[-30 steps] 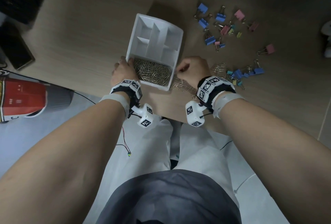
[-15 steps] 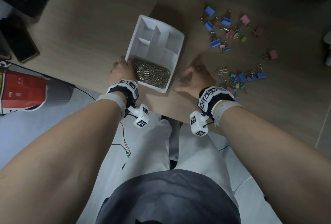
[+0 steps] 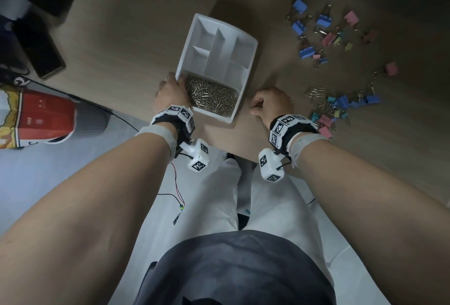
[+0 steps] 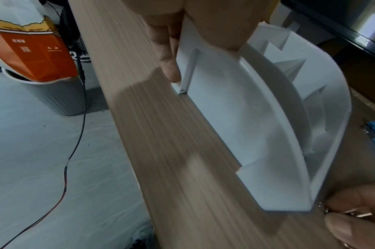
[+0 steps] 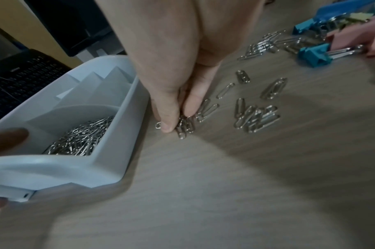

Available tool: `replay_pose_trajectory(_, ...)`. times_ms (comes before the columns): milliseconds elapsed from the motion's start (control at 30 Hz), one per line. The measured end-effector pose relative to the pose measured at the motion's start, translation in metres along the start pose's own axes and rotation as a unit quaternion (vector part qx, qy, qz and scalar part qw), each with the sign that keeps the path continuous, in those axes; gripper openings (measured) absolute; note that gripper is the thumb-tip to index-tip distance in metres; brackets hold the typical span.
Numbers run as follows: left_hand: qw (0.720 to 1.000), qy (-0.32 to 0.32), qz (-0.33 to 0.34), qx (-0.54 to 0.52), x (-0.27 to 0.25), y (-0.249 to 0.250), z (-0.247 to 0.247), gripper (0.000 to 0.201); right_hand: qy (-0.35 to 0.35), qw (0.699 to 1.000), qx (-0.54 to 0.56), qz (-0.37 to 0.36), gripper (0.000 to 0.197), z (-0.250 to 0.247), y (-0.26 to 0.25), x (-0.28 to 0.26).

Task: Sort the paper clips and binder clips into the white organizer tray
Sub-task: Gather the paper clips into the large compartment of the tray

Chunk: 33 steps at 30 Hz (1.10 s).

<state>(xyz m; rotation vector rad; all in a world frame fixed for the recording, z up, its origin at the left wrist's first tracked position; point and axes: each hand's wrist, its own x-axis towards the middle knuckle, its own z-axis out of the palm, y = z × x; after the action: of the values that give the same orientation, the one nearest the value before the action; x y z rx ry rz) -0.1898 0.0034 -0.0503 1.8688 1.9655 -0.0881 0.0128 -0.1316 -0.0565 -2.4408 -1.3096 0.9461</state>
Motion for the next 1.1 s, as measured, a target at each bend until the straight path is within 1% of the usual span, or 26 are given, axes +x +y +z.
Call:
replay_pose_trajectory(167, 1.0, 0.001, -0.005, -0.003, -0.001, 0.002, 0.001, 0.05, -0.001, 0.999, -0.034, -0.007, 0.008, -0.014, 0.013, 0.005)
replay_pose_trajectory(267, 1.0, 0.0, -0.011, -0.002, -0.002, 0.004, 0.002, 0.05, -0.006, 1.0, -0.022, 0.012, 0.007, -0.014, 0.018, 0.007)
replay_pose_trajectory(400, 1.0, -0.003, -0.004, -0.003, -0.008, 0.014, 0.0, 0.049, -0.01, 0.999, -0.024, 0.033, 0.002, -0.013, 0.018, 0.008)
replay_pose_trajectory(633, 1.0, -0.015, 0.0, -0.009, -0.014, 0.03, 0.006, 0.047, -0.008, 0.998, -0.047, 0.039, 0.01, -0.026, 0.027, 0.009)
replay_pose_trajectory(733, 1.0, -0.015, -0.012, -0.019, -0.012, 0.03, 0.009, 0.046, -0.002, 0.999, -0.039, 0.01, 0.007, -0.031, 0.028, 0.011)
replay_pose_trajectory(767, 1.0, -0.013, -0.009, -0.021, -0.012, 0.031, 0.01, 0.046, 0.0, 1.0, -0.021, -0.005, 0.006, -0.033, 0.024, 0.011)
replay_pose_trajectory(833, 1.0, -0.016, -0.005, -0.023, -0.013, 0.037, 0.011, 0.045, -0.002, 0.998, 0.053, -0.034, 0.003, -0.037, 0.01, 0.009)
replay_pose_trajectory(900, 1.0, -0.02, -0.002, -0.02, -0.016, 0.043, 0.012, 0.045, -0.02, 0.99, 0.122, -0.073, 0.009, -0.043, -0.008, 0.007)
replay_pose_trajectory(967, 1.0, -0.02, -0.002, -0.02, -0.017, 0.047, 0.012, 0.046, -0.036, 0.983, 0.154, -0.093, 0.018, -0.045, -0.02, 0.008)
replay_pose_trajectory(1033, 1.0, -0.025, 0.0, -0.018, -0.015, 0.046, 0.013, 0.046, -0.013, 0.986, 0.143, -0.086, 0.025, -0.047, -0.02, 0.009)
replay_pose_trajectory(1100, 0.999, -0.031, 0.009, -0.014, -0.014, 0.044, 0.012, 0.046, 0.035, 0.993, 0.091, -0.062, 0.028, -0.048, -0.006, 0.009)
